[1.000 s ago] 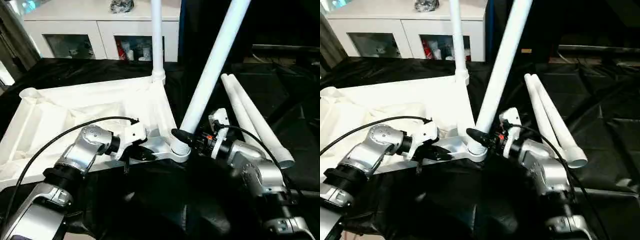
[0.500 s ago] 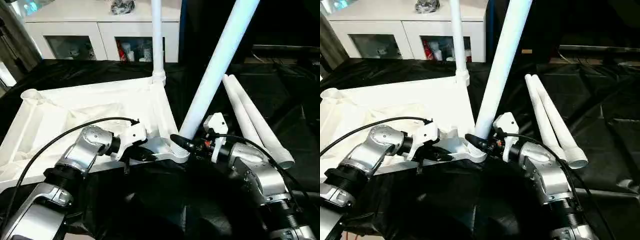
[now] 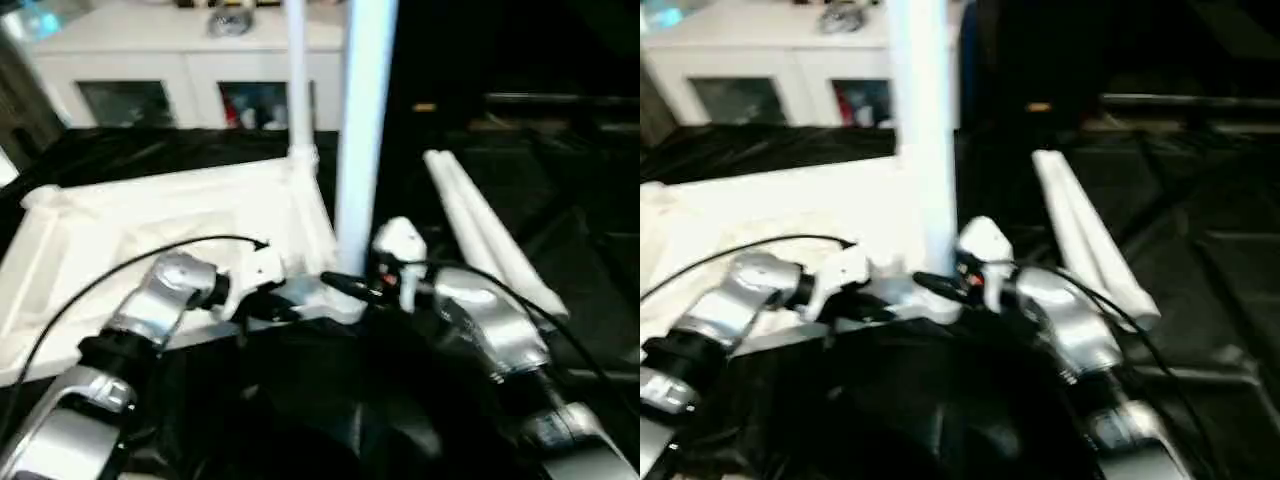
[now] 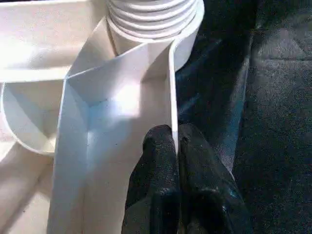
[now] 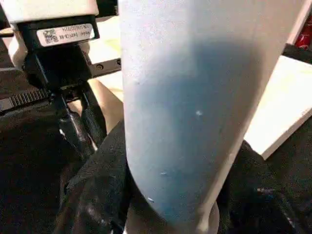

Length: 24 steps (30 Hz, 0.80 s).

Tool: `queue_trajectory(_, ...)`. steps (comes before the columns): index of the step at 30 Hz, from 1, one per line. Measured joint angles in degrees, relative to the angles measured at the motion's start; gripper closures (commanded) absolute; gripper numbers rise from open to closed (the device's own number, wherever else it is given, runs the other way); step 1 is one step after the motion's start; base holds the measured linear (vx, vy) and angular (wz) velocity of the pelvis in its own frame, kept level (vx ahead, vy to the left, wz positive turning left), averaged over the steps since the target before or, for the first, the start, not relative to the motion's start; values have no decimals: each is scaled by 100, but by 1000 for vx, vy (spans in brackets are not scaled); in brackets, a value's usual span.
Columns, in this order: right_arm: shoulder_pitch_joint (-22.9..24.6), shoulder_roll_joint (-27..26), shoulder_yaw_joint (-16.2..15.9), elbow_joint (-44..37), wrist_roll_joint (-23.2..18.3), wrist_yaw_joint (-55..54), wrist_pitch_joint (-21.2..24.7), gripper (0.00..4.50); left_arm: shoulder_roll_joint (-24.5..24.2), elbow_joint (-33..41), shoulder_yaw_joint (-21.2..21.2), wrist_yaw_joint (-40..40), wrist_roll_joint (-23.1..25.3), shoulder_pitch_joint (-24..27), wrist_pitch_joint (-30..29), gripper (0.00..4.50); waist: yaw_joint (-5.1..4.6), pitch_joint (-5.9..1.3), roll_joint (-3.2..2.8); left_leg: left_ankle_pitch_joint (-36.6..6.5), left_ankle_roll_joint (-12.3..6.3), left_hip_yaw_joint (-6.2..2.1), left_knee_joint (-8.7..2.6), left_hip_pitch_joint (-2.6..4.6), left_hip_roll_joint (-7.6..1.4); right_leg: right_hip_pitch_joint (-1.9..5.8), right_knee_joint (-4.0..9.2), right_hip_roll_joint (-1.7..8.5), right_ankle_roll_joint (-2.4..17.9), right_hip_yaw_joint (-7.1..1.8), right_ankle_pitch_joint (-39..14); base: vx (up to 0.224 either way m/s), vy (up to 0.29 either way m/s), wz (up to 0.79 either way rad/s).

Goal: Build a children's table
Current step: Insert table leg to table base

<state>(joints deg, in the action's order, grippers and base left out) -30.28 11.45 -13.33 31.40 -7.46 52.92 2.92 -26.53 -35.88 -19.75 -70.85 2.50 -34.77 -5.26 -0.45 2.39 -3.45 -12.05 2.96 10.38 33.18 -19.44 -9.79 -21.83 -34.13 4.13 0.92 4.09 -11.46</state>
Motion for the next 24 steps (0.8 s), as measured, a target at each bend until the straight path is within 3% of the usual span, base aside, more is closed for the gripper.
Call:
queue_trajectory(7, -420, -325, -5, 1033, 93, -67, -615, 261, -123, 6, 93, 73, 114, 54, -80, 450, -119, 14, 37, -1, 1, -66, -4, 37, 18, -1, 38, 1, -11, 33, -11, 0, 0, 0)
queue_trajectory(10, -511, -402, -6, 1269, 115, -63, -796, 261, -165, 56, 132, 66, 110, 129, -79, 450, -170, 16, 17, -2, 1, -100, -29, 37, 19, 14, 120, 14, -8, 100, -14, 0, 0, 0)
queue_trajectory(13, -615, -457, -5, 1660, 115, 84, -1182, 261, -205, 155, 198, 46, 69, 251, -109, 450, -243, 19, 8, -2, 1, -99, -29, 42, 26, 10, 123, 26, -7, 108, -14, 0, 0, 0)
queue_trajectory(17, -743, -448, -3, 2025, 114, 253, -1592, 261, -205, 262, 298, 39, -18, 307, -312, 450, -249, 19, 4, -2, 1, -97, -29, 43, 26, 9, 121, 27, -5, 105, -14, 0, 0, 0)
queue_trajectory(19, -883, -479, 146, 2297, 82, 225, -1688, 261, -120, 387, 433, 147, -62, 345, -584, 450, -245, 17, 46, -2, 1, -93, -29, 33, 26, 10, 113, 27, -1, 100, -11, 0, 0, 0)
queue_trajectory(22, -920, -450, 441, 2441, -133, 264, -1685, 261, 21, 657, 478, 327, -109, 401, -739, 450, -215, 49, 74, -2, 1, -83, -29, 26, 23, -11, 112, 27, 41, 99, 14, 0, 0, 0)
queue_trajectory(24, -755, -274, 481, 2126, -263, 508, -1558, 261, 50, 793, 469, 333, -164, 455, -762, 450, -174, 52, 78, -2, 1, -80, -29, 4, 21, -12, 111, 27, 54, 99, 23, 0, 0, 0)
